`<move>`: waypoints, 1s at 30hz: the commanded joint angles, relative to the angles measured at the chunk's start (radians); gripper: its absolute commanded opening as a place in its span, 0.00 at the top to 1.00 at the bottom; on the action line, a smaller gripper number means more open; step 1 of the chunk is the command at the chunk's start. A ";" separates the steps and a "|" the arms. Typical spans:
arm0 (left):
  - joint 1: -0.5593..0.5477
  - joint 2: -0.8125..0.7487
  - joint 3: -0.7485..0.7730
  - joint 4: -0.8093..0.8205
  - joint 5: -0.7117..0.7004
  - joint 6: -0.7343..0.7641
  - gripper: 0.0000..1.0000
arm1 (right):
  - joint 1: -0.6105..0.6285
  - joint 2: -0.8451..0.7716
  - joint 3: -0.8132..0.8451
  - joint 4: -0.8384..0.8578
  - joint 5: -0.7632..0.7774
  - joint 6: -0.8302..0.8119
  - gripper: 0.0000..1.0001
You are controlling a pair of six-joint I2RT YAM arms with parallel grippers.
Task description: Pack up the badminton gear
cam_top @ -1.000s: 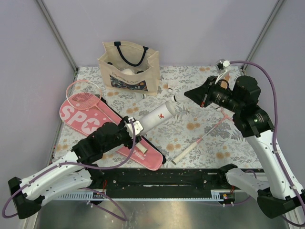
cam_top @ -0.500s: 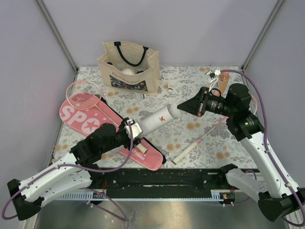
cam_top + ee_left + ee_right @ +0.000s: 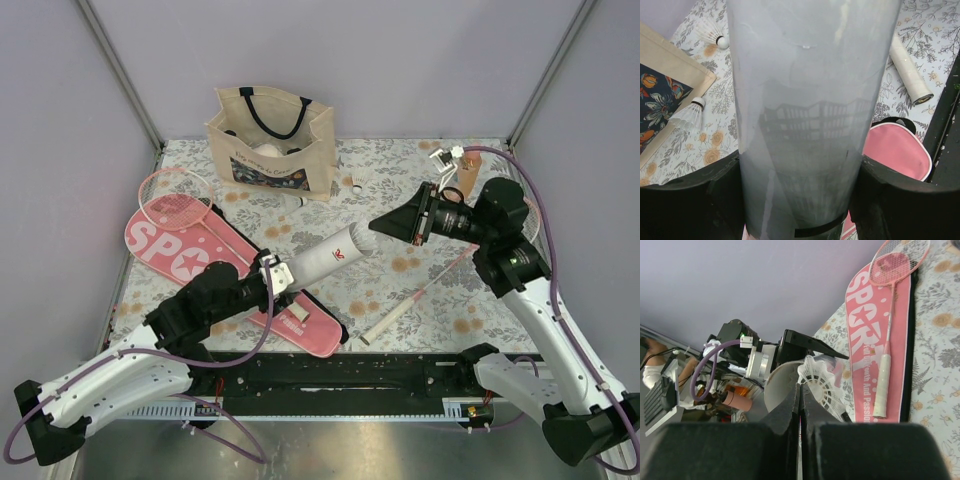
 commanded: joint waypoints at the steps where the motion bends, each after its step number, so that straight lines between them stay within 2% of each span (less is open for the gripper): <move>1: -0.003 -0.015 0.009 0.117 0.034 0.010 0.44 | 0.028 0.009 -0.068 0.202 -0.046 0.115 1.00; 10: -0.003 -0.005 0.009 0.124 0.026 0.013 0.44 | 0.103 0.058 -0.100 0.265 -0.013 0.149 1.00; 17: -0.002 -0.007 0.009 0.118 0.002 0.022 0.44 | 0.117 0.086 -0.103 0.289 -0.011 0.178 0.99; 19: -0.003 -0.011 0.009 0.117 0.000 0.020 0.44 | 0.117 0.075 -0.086 0.250 0.007 0.151 0.90; 22: -0.002 -0.021 0.005 0.109 -0.001 0.019 0.44 | 0.115 0.049 -0.033 0.171 0.059 0.097 0.66; 24: 0.000 -0.028 0.005 0.103 -0.004 0.017 0.44 | 0.115 0.036 0.021 0.063 0.116 0.051 0.56; 30: -0.002 -0.056 0.002 0.085 -0.012 0.013 0.44 | 0.103 0.006 0.107 -0.076 0.274 -0.070 0.41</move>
